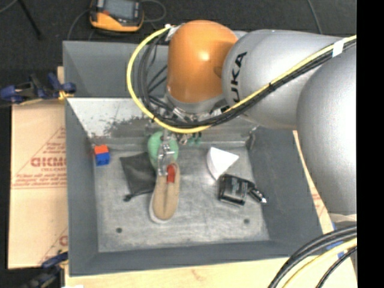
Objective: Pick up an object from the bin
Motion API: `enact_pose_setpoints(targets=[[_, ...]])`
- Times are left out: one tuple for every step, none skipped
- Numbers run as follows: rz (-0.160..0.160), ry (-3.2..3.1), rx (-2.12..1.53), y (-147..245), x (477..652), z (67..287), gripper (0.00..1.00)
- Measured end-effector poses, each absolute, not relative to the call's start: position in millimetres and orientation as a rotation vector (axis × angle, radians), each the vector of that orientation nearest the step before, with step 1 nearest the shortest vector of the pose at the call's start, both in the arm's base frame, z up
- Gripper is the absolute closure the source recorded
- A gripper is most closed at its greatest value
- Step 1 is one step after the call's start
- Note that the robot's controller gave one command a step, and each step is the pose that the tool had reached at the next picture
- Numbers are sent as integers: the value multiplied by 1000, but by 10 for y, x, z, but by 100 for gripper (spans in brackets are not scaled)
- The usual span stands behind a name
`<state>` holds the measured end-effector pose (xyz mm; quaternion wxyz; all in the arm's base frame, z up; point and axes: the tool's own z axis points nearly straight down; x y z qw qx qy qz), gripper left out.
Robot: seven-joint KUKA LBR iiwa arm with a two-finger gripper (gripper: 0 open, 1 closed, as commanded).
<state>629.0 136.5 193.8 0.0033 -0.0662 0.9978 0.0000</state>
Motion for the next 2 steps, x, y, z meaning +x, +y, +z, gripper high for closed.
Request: enact_pose_setpoints(targets=[[1,3124,-261,1381,6324,1915,0],[3,3120,-262,1244,6101,1418,0]])
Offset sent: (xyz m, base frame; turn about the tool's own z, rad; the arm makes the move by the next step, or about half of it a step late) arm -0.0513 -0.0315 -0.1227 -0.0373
